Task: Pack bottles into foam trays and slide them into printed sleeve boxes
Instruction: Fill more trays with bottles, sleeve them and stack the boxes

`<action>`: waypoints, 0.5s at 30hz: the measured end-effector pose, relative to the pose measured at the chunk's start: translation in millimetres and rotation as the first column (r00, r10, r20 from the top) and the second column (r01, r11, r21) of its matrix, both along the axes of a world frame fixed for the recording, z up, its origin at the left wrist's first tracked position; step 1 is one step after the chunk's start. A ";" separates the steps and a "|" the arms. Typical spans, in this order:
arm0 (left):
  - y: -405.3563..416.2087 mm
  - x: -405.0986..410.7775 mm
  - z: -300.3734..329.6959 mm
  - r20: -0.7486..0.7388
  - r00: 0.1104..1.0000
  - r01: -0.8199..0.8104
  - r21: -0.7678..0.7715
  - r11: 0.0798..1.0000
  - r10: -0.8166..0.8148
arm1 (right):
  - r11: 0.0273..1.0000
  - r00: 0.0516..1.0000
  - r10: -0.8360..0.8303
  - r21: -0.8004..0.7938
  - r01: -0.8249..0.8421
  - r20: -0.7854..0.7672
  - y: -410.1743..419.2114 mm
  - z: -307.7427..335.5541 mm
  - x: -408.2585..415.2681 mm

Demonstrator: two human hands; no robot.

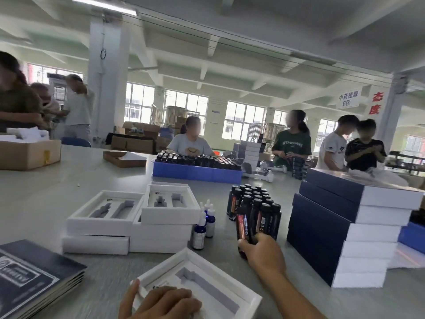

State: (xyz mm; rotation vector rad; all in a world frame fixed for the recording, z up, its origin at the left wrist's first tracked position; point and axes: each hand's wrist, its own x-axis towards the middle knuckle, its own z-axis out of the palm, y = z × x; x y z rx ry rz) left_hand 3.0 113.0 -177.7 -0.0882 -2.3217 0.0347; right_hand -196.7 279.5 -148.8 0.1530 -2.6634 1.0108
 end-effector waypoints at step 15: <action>16.0 30.2 -0.2 0.326 0.944 -0.057 0.327 0.943 -0.056 | 0.898 0.895 0.404 0.268 -0.349 -0.189 23.1 14.2 134.7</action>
